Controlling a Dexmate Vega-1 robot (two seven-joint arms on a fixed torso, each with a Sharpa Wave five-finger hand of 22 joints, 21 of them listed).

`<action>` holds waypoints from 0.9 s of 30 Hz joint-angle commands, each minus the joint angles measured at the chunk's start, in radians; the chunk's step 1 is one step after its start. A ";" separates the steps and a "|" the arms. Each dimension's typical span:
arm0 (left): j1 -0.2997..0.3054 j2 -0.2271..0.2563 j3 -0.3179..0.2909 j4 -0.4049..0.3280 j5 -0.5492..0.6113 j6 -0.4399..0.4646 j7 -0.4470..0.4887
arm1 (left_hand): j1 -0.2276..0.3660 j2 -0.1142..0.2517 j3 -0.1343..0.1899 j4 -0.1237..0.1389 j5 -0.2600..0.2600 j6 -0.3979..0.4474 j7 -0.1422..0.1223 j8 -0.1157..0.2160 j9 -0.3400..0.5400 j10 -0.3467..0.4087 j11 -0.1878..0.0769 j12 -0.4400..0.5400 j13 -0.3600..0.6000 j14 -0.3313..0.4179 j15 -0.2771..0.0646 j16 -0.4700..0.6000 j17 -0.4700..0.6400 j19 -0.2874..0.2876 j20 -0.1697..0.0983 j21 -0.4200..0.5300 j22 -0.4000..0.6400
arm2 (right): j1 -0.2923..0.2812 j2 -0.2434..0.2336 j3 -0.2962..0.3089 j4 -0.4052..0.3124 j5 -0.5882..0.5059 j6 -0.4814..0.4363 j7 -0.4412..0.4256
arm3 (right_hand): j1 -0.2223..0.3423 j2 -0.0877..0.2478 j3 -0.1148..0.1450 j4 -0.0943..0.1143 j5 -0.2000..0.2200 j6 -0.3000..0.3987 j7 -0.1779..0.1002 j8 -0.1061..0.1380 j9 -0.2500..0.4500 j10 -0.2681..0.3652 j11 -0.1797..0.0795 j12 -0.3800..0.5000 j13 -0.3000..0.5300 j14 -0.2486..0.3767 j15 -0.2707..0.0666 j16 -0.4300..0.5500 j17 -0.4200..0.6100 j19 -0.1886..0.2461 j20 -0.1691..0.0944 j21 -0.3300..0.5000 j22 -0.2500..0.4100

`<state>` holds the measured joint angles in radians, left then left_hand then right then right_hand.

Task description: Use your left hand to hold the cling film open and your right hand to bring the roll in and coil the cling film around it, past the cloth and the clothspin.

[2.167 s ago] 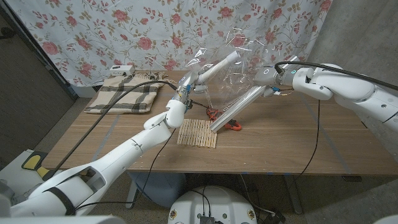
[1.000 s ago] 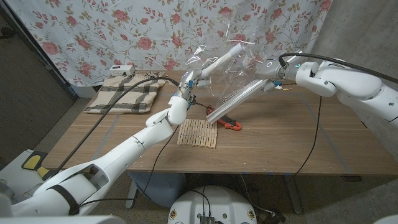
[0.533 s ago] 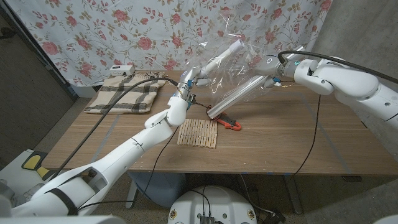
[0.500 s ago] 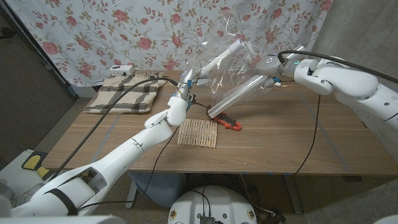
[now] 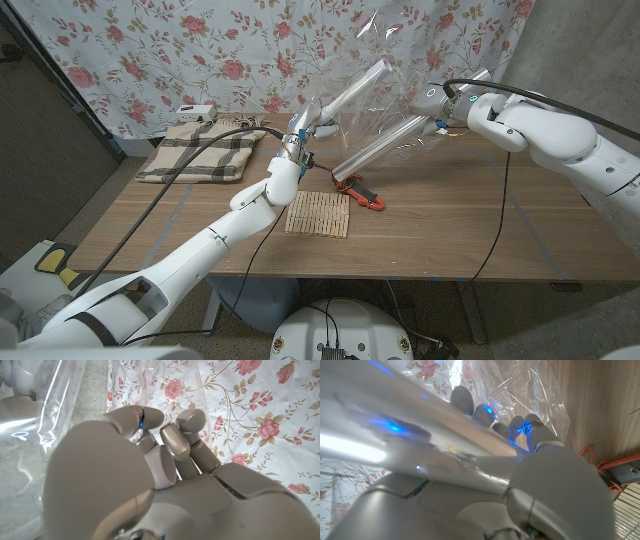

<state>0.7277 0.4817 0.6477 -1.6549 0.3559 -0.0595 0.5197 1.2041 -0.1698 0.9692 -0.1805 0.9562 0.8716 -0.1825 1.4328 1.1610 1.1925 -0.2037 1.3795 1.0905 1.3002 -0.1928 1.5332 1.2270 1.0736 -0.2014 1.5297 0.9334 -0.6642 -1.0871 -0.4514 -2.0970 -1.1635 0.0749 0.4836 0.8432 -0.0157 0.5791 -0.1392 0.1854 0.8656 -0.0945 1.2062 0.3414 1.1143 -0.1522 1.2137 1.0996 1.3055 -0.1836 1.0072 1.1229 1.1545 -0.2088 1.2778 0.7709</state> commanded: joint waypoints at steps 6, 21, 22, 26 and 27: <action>0.021 -0.002 -0.012 -0.022 0.002 0.010 0.003 | 0.002 0.010 -0.005 0.000 0.008 -0.004 -0.001 0.161 0.094 -0.003 0.000 0.202 0.155 -0.003 -0.002 -0.002 0.000 0.005 -0.005 -0.003 -0.003 | 0.013 0.015 -0.008 0.006 -0.022 -0.021 0.009 | -0.099 0.136 -0.005 0.003 0.005 0.000 0.003 0.005 0.001 0.036 -0.026 0.360 0.142 0.040 -0.027 0.553 0.115 -0.002 -0.001 0.236 0.001; 0.020 -0.015 -0.011 -0.013 -0.001 -0.006 0.011 | 0.001 0.009 -0.005 0.000 0.009 -0.004 -0.001 0.161 0.094 -0.003 0.000 0.202 0.155 -0.004 -0.002 -0.003 0.001 0.003 -0.006 0.002 0.006 | 0.090 0.079 -0.065 0.068 -0.090 -0.032 0.023 | -0.099 0.136 -0.006 0.004 0.004 0.000 0.004 0.008 -0.002 0.037 -0.026 0.360 0.142 0.041 -0.027 0.553 0.116 -0.001 -0.001 0.243 -0.001; 0.021 -0.015 -0.011 -0.012 -0.001 -0.006 0.012 | 0.002 0.010 -0.005 -0.001 0.009 -0.004 -0.001 0.161 0.094 -0.003 0.000 0.202 0.155 -0.004 -0.002 -0.003 0.000 0.002 -0.005 -0.003 -0.002 | 0.095 0.082 -0.070 0.073 -0.096 -0.031 0.023 | -0.100 0.136 -0.007 0.004 0.004 -0.003 0.004 0.009 -0.001 0.037 -0.026 0.360 0.142 0.041 -0.027 0.553 0.116 -0.006 -0.001 0.240 -0.008; 0.022 -0.016 -0.013 -0.009 -0.005 -0.012 0.014 | 0.000 0.010 -0.005 0.001 0.010 -0.004 -0.001 0.161 0.094 -0.003 0.000 0.202 0.155 -0.004 -0.002 -0.004 0.001 0.002 -0.007 0.002 0.006 | 0.116 0.094 -0.088 0.087 -0.114 -0.025 0.018 | -0.100 0.136 -0.007 0.004 0.004 -0.002 0.004 0.010 -0.003 0.037 -0.026 0.360 0.142 0.041 -0.027 0.553 0.116 -0.002 -0.001 0.247 -0.003; 0.022 -0.016 -0.013 -0.008 -0.006 -0.014 0.013 | 0.000 0.010 -0.005 0.000 0.010 -0.004 -0.001 0.161 0.094 -0.003 0.000 0.202 0.155 -0.003 -0.002 -0.003 0.001 0.001 -0.007 0.000 0.003 | 0.120 0.097 -0.090 0.090 -0.116 -0.025 0.012 | -0.100 0.137 -0.007 0.005 0.004 -0.002 0.004 0.009 -0.006 0.037 -0.026 0.360 0.142 0.041 -0.027 0.553 0.116 -0.003 -0.001 0.245 -0.005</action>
<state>0.7485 0.4714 0.6367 -1.6734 0.3569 -0.0577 0.5280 1.2041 -0.1698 0.9692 -0.1806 0.9631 0.8716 -0.1825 1.4328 1.1611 1.1925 -0.2037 1.3795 1.0904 1.3002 -0.1928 1.5332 1.2270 1.0736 -0.2013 1.5297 0.9334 -0.5945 -1.0285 -0.5005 -2.0467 -1.2333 0.0475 0.5048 0.8433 -0.0157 0.5751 -0.1352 0.1854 0.8656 -0.0945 1.2061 0.3378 1.1176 -0.1488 1.2137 1.0997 1.3080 -0.1810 1.0080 1.1229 1.1545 -0.2086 1.2786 0.7619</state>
